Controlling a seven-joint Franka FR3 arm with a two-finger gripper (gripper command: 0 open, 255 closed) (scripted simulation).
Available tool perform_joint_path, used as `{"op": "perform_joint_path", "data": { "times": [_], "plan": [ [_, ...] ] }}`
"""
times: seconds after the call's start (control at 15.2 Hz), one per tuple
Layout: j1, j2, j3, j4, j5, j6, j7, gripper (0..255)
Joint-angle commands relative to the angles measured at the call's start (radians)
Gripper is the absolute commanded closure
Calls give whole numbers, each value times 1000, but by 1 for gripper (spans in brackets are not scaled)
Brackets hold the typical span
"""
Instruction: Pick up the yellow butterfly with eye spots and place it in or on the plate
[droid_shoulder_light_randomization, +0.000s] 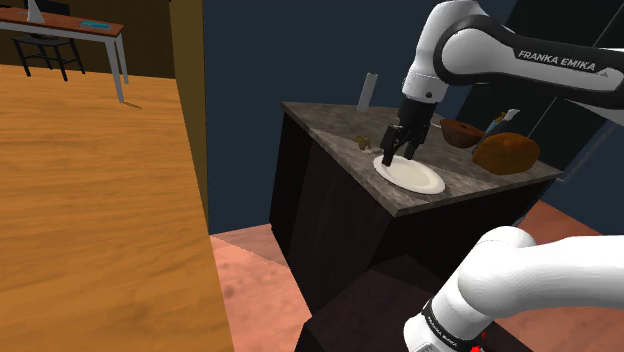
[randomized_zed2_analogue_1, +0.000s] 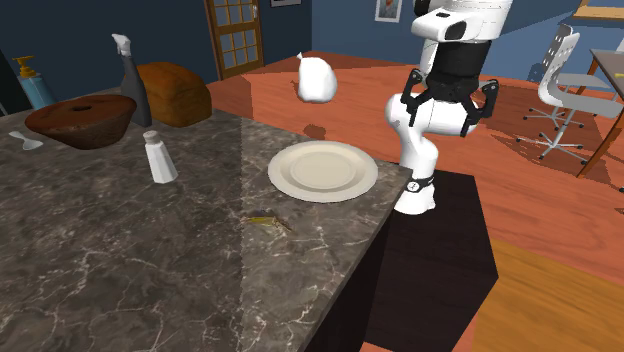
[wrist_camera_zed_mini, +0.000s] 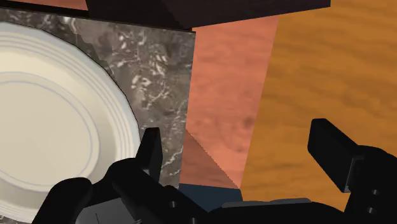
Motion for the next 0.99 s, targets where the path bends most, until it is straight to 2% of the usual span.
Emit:
{"op": "perform_joint_path", "data": {
  "times": [0.0,0.46,0.92],
  "plan": [
    [0,0,0,0,0,0,0,0],
    [-99,311,58,180,-25,87,260,0],
    [-181,602,70,415,-81,91,511,0]
  ]
}}
